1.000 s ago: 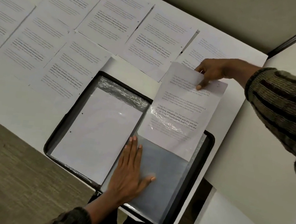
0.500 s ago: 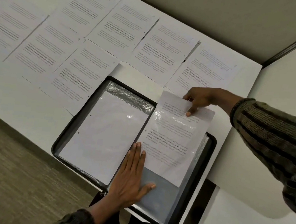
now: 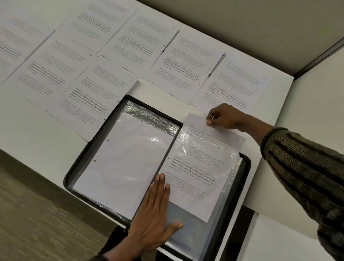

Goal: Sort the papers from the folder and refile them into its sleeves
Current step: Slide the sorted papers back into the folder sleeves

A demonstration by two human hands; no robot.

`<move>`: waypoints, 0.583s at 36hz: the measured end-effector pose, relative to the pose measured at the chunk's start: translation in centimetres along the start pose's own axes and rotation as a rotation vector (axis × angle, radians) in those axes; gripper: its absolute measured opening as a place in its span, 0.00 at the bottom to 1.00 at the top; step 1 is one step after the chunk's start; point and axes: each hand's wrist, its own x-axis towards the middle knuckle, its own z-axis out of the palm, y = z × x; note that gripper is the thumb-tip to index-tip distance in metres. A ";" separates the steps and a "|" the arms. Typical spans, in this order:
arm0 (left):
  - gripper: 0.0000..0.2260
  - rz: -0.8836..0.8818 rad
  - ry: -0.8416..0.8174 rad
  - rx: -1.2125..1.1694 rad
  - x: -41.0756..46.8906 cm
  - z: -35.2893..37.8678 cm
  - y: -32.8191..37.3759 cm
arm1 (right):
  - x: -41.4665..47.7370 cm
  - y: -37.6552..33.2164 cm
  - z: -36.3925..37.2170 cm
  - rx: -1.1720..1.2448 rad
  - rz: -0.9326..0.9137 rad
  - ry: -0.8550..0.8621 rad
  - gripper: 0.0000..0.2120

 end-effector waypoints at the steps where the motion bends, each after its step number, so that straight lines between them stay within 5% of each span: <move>1: 0.51 -0.001 -0.007 -0.003 -0.2 0.0 -0.1 | 0.1 0.0 0.2 -0.004 0.000 0.015 0.05; 21: 0.52 0.016 -0.047 -0.050 -1.1 -0.4 -1.2 | -2.1 -1.1 3.7 0.050 0.001 -0.007 0.04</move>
